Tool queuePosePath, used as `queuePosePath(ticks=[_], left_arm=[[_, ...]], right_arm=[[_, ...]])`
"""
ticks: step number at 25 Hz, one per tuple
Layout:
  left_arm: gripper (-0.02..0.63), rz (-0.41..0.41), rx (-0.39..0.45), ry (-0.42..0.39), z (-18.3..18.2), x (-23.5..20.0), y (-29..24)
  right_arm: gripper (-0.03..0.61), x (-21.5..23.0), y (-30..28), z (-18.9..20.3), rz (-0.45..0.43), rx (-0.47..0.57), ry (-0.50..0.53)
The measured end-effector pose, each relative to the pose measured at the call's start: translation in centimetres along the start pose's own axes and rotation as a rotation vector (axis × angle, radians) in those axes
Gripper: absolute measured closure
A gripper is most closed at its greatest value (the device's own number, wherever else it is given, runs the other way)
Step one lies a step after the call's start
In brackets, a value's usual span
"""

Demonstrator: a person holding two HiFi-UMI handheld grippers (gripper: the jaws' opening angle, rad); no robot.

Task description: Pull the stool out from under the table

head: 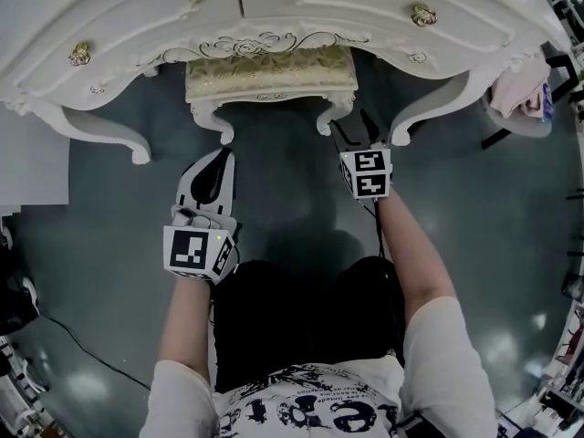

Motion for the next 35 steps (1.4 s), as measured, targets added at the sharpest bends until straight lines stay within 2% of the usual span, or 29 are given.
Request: queuePosePath(ticks=[3,7,13,25,35], left_arm=[[0.594,0.01,-0.018,0.014,1.2,-0.3,-0.8],[0.594,0.019,-0.027,0.022,2.5,-0.5,-1.4],[0.594,0.006,-0.044,0.063,4.1,-1.7,-1.4],[0.594,-0.006,-0.072,0.079,5.5,-4.0,-1.3],[0.594,-0.036,-0.067,0.059,5.3,-3.4,0.1]], right_arm=[[0.276,0.7,-1.8,0.6,0.024,-0.019,-0.021],[0.267,1.1,-3.8,0.5,0.043,-0.022,0.003],[0.267,0.9,-6.3,-0.3,0.077,-0.033,0.021],[0.285,0.9,-8.5,-0.6,0.168,-0.034,0.014],[0.296,0.7,-7.9,-0.5,0.145,-0.074,0.025]])
Point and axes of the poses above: the fingertips, and each gripper's own axes: y backward along the fingers, x to its right, z out of its underside, the point moved 9 cm from there along y, backward along the fingers, and after that the axes turned 2 degrees about -z, right-handed, at the moved point
